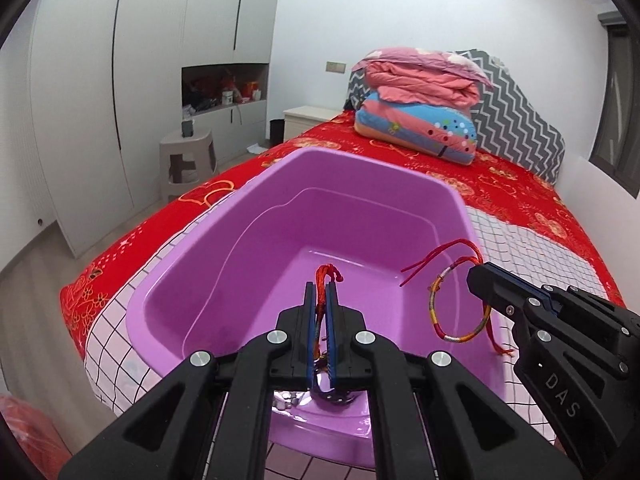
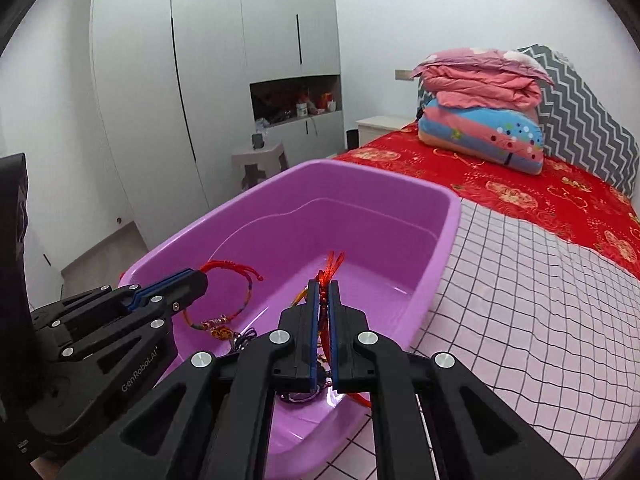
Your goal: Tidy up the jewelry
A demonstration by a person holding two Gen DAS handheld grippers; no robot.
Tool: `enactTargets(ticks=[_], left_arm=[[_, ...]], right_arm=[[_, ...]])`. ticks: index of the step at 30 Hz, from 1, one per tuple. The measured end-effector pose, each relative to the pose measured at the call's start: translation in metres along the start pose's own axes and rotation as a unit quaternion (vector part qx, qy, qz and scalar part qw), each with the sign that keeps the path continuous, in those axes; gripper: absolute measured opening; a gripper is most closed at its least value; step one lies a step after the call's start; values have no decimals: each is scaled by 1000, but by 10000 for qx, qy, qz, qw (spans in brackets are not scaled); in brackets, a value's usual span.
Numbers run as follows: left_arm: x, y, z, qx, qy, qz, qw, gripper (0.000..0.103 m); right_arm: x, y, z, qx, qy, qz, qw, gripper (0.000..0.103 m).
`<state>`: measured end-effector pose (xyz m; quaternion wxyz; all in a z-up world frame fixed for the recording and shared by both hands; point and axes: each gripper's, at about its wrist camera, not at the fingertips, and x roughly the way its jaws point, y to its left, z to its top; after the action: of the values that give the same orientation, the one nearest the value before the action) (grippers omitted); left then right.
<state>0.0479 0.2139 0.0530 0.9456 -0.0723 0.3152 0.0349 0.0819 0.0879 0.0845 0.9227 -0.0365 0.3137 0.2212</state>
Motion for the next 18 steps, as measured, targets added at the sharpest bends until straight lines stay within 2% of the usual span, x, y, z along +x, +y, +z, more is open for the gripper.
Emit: enactTargets(ticks=[8,9,10,11,12,13,14,18], left_arm=[[19,15,-6,-223,264,278,9990,6],[20,18,-6,-271,294,367,9985,8],[21,20,-5,-313,331,428,9980,12],[21,23,-5,-363,362,486,9975,31],[20,25,-4,-404,348,548,9971,58],[16,26,-4,-437,270,622,9967,71],[10,27,-4,-479,117,722,9962,83],[6,28,-2,-470,116,812,9955,86]], right_arm=[[27,4,0,-136,267,-93,9995,5],[30,2,-1,-149,295,-117,9994,6],[31,1,-1,-158,323,-146,9992,11],[32,0,-2,-159,332,-185,9991,21],[32,-1,-2,-147,303,-214,9992,27],[30,-2,-3,-130,268,-230,9993,33],[28,-3,-3,-116,236,-248,9993,35],[23,-10,-5,-27,203,-343,9992,35]])
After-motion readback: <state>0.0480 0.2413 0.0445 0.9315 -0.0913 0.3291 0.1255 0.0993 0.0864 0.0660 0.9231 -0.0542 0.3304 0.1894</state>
